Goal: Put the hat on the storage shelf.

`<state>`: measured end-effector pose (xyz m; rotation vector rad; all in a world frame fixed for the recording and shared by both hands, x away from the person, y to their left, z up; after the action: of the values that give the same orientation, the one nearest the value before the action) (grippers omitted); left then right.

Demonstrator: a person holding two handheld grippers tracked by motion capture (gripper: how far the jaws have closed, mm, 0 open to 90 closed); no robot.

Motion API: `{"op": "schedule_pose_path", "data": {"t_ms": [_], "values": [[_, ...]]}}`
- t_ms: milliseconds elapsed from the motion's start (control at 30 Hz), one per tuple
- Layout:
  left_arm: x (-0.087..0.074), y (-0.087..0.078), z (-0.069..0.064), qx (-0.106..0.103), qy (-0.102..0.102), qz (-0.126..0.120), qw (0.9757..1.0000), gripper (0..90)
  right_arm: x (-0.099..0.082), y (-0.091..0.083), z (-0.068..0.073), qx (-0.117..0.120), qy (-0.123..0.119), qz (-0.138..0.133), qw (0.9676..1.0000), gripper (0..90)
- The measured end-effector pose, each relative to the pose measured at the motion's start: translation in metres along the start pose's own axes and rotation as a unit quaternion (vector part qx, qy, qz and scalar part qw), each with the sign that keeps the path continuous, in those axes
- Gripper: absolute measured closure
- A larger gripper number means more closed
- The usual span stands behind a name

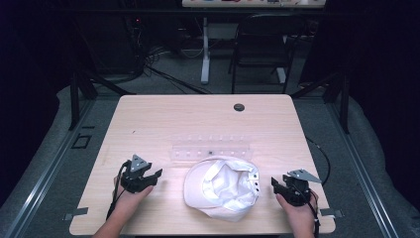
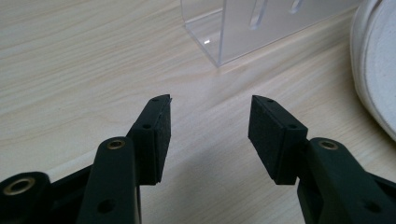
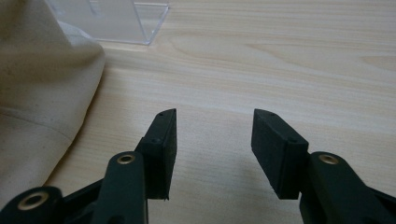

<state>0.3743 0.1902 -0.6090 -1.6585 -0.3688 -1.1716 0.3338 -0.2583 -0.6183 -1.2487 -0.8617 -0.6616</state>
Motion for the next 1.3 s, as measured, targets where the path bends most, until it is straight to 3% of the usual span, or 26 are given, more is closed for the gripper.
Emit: {"op": "schedule_pose_path", "data": {"t_ms": [133,300,467,533,700,900,1033,1300], "values": [[-0.002,0.000,0.003,0.000,-0.013,0.005,0.9999,47.5,0.004,-0.001,0.004,-0.015,-0.015,-0.003,0.9998,50.6],[-0.002,0.000,0.002,-0.005,-0.022,0.000,0.9997,45.9,0.005,-0.003,0.008,-0.005,-0.009,0.000,0.9999,50.4],[-0.002,0.000,-0.001,-0.009,-0.020,0.001,0.9998,45.1,0.004,-0.006,0.009,0.011,0.017,0.011,0.9997,52.3],[-0.003,0.000,-0.003,-0.016,-0.014,0.004,0.9998,44.3,0.008,-0.009,0.008,0.022,0.052,0.014,0.9983,51.4],[-0.003,-0.001,-0.005,-0.020,-0.025,0.003,0.9995,44.2,0.009,-0.011,0.008,0.034,0.052,0.034,0.9975,51.3],[-0.004,-0.002,-0.006,-0.022,-0.023,0.004,0.9995,43.8,0.009,-0.012,0.005,0.061,0.071,0.070,0.9931,51.6],[-0.003,-0.002,-0.007,-0.020,-0.027,0.004,0.9994,43.8,0.017,-0.017,0.006,0.083,0.089,0.091,0.9884,51.7],[-0.004,-0.002,-0.006,-0.020,-0.025,0.007,0.9995,43.9,0.030,-0.023,0.009,0.101,0.082,0.139,0.9817,52.1]]}}
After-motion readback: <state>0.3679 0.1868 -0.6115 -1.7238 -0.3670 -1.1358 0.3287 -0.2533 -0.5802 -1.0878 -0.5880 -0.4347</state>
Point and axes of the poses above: each handheld gripper's, and its own axes: y roughly forward along the jaws, x roughly out of its top, z roughly to its left, the point moved 7 cm from there along y, roughly forward along the jaws, and after that the axes turned 7 degrees about -z, right-handed, at the moved point
